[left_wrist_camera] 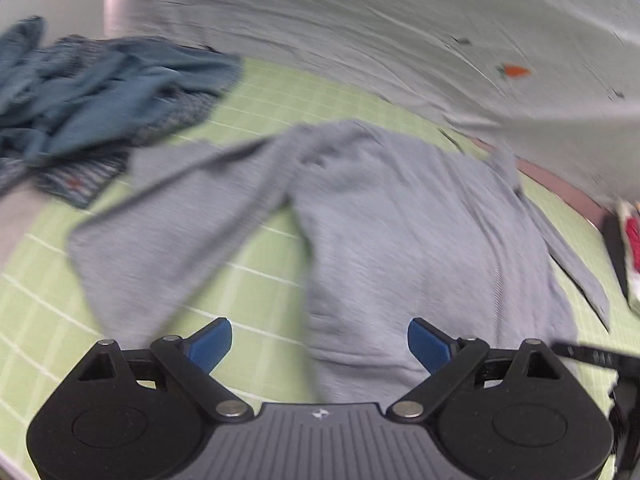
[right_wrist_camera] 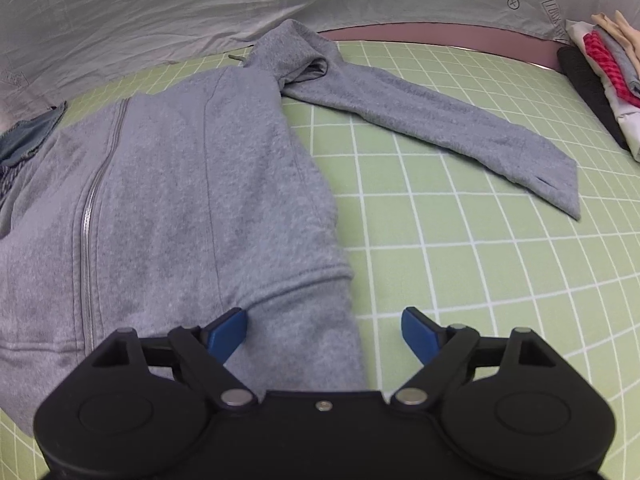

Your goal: Fold clothes

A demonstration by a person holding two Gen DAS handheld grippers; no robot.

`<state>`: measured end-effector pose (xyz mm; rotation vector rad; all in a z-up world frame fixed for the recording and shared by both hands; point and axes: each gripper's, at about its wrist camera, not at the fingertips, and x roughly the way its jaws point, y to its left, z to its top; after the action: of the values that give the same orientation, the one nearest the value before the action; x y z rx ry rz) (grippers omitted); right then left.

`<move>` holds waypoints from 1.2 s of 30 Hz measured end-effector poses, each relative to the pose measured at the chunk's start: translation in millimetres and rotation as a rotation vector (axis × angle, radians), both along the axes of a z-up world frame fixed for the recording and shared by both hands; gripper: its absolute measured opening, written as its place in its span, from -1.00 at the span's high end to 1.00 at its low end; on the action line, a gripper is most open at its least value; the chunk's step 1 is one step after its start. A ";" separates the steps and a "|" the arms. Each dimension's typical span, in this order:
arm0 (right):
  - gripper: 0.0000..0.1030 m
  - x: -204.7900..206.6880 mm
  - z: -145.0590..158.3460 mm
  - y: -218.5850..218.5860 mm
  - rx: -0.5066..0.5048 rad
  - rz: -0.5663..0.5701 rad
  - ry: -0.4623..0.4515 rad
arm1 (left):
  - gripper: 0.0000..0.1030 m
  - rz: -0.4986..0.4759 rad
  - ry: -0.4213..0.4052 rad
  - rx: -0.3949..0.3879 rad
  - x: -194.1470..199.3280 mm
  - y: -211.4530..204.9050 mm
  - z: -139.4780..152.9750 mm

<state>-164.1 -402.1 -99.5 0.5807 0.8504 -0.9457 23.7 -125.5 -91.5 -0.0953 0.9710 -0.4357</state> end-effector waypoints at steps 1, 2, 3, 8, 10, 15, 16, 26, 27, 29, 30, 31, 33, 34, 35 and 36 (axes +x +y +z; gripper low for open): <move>-0.66 0.7 -0.4 -2.2 0.005 0.008 -0.015 | -0.82 0.003 0.008 -0.004 -1.0 -4.6 -2.8; -0.55 1.4 -0.7 -4.4 0.009 0.017 -0.030 | -0.75 0.007 0.028 -0.014 -0.9 -7.1 -5.2; -0.38 1.4 -1.2 -6.5 0.023 0.032 -0.054 | -0.36 0.011 0.051 -0.026 -0.6 -9.2 -7.5; 0.81 -2.3 9.8 5.0 0.028 0.138 -0.124 | 0.72 0.004 0.085 -0.065 -9.8 -15.4 0.2; 0.82 -11.5 29.1 21.6 -0.017 0.177 -0.133 | 0.72 -0.012 0.072 -0.092 -24.7 -7.2 19.4; 0.78 -51.4 63.5 66.2 -0.047 0.213 -0.138 | 0.46 0.025 0.145 -0.032 -54.6 12.9 19.2; 0.67 -54.2 55.0 70.3 -0.017 0.225 -0.098 | 0.43 0.042 0.169 0.019 -56.5 12.2 9.8; -0.01 -73.7 35.6 49.9 0.008 0.091 -0.050 | -0.72 0.231 0.116 0.142 -42.1 4.3 13.9; -0.02 -77.3 35.8 43.3 0.001 0.071 -0.057 | -0.81 0.244 0.114 0.156 -36.8 0.2 14.8; -0.13 -82.0 35.5 28.8 -0.011 0.024 -0.077 | -0.89 0.226 0.124 0.177 -30.9 -8.0 12.1; -0.14 -82.9 35.2 21.9 -0.019 0.005 -0.083 | -0.89 0.214 0.130 0.188 -28.2 -12.2 10.6; -0.17 -82.6 35.0 15.9 -0.029 -0.005 -0.080 | -0.89 0.202 0.136 0.198 -25.4 -16.3 9.0; -0.18 -80.8 34.9 5.4 -0.056 -0.017 -0.055 | -0.89 0.187 0.148 0.216 -20.6 -24.2 4.6; -0.18 -80.8 35.0 0.0 -0.066 -0.026 -0.049 | -0.89 0.179 0.154 0.224 -18.2 -28.2 2.3; -0.19 -81.5 34.6 -6.9 -0.067 -0.040 -0.056 | -0.89 0.179 0.157 0.234 -15.1 -31.9 0.7; -0.19 -82.3 34.1 -14.7 -0.064 -0.058 -0.070 | -0.89 0.181 0.159 0.244 -11.8 -35.4 -0.9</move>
<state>-246.4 -416.8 -65.4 0.5820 0.7415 -0.9959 11.8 -160.9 -92.4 0.0033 1.1542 -0.1429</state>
